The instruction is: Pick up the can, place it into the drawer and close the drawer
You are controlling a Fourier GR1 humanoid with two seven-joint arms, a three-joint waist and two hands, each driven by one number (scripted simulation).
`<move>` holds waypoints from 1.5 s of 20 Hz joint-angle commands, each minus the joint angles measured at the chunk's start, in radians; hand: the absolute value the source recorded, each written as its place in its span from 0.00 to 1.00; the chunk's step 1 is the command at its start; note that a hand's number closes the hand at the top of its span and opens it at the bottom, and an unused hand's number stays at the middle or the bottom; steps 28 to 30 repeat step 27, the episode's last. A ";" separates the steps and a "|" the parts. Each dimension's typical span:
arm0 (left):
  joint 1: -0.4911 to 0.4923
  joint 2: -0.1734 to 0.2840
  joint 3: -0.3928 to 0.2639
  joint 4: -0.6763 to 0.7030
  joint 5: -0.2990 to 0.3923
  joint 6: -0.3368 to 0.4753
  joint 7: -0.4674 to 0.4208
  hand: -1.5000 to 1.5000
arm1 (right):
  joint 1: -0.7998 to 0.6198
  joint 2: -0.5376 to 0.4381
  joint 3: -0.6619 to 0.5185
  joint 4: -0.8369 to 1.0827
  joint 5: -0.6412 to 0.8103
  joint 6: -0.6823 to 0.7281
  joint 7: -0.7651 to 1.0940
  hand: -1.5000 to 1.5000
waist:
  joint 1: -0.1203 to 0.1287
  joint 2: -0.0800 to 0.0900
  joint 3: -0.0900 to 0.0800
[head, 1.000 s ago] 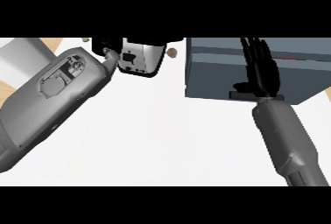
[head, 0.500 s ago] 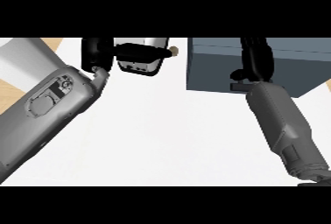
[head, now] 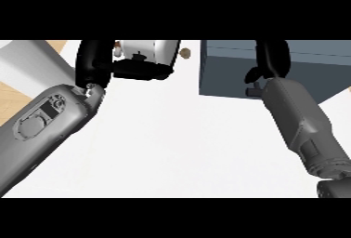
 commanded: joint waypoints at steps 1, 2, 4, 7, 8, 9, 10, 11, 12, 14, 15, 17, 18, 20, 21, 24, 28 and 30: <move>0.041 -0.008 -0.004 -0.031 -0.027 0.020 -0.025 0.00 | -0.086 -0.012 -0.032 0.040 -0.021 -0.013 0.000 0.00 | 0.020 0.016 0.005; 0.032 0.016 0.015 -0.044 -0.009 -0.001 0.008 0.00 | -0.093 0.025 -0.024 0.045 -0.014 -0.025 0.010 0.00 | 0.016 0.011 0.005; 0.046 0.025 0.011 -0.059 -0.022 0.000 0.011 0.00 | -0.096 0.011 -0.043 0.060 -0.044 0.020 -0.056 0.00 | 0.010 0.010 0.005; 0.062 0.003 0.009 -0.055 -0.022 -0.002 -0.011 0.00 | -0.104 0.051 -0.108 0.028 -0.127 0.007 -0.119 0.00 | 0.016 0.018 0.007; 0.055 -0.019 -0.004 -0.060 -0.039 0.036 -0.005 0.00 | -0.125 0.052 -0.128 0.018 -0.155 0.033 -0.148 0.00 | 0.017 0.015 0.008; 0.091 0.042 0.024 -0.093 -0.017 -0.011 -0.014 0.00 | -0.103 0.071 -0.154 0.010 -0.189 0.026 -0.170 0.00 | 0.024 0.007 0.007; 0.091 0.022 0.024 -0.082 -0.021 0.003 -0.017 0.00 | -0.130 0.059 -0.179 0.009 -0.215 0.059 -0.173 0.00 | 0.015 0.009 0.007; 0.081 0.034 0.025 -0.083 -0.021 -0.008 -0.005 0.00 | -0.104 0.088 -0.195 0.002 -0.237 0.027 -0.202 0.00 | 0.013 0.010 0.008; 0.094 -0.009 0.000 -0.067 -0.039 0.020 -0.019 0.00 | -0.120 0.109 -0.213 -0.011 -0.263 0.040 -0.230 0.00 | -0.001 0.009 0.008; 0.087 0.047 0.040 -0.078 -0.025 -0.009 -0.007 0.00 | -0.141 0.087 -0.253 -0.013 -0.312 0.100 -0.264 0.00 | 0.001 0.005 0.007; 0.134 0.037 0.022 -0.107 -0.029 0.003 -0.016 0.00 | -0.147 0.078 -0.271 -0.013 -0.333 0.129 -0.282 0.00 | 0.005 0.001 0.006; 0.120 0.034 0.031 -0.087 -0.029 -0.011 -0.013 0.00 | -0.125 0.110 -0.289 -0.009 -0.354 0.104 -0.330 0.00 | -0.003 0.008 0.006; 0.142 0.037 0.033 -0.087 -0.032 -0.013 -0.035 0.00 | -0.139 0.120 -0.323 -0.027 -0.396 0.119 -0.343 0.00 | -0.006 0.005 0.006; 0.153 0.016 0.015 -0.093 -0.054 0.024 -0.032 0.00 | -0.146 0.126 -0.378 -0.026 -0.467 0.195 -0.366 0.00 | -0.023 -0.003 0.007; 0.165 0.016 0.028 -0.086 -0.055 0.026 -0.049 0.00 | -0.170 0.131 -0.397 -0.026 -0.489 0.218 -0.346 0.00 | -0.027 -0.004 0.005; 0.178 0.044 0.059 -0.114 -0.038 -0.004 -0.033 0.00 | -0.175 0.166 -0.423 -0.024 -0.527 0.225 -0.360 0.00 | -0.036 -0.009 0.004; 0.204 0.039 0.062 -0.124 -0.057 -0.001 -0.046 0.00 | -0.185 0.085 -0.451 -0.010 -0.558 0.297 -0.386 0.00 | -0.036 -0.003 0.004; 0.204 0.039 0.062 -0.124 -0.057 -0.001 -0.046 0.00 | -0.185 0.085 -0.451 -0.010 -0.558 0.297 -0.386 0.00 | -0.036 -0.003 0.004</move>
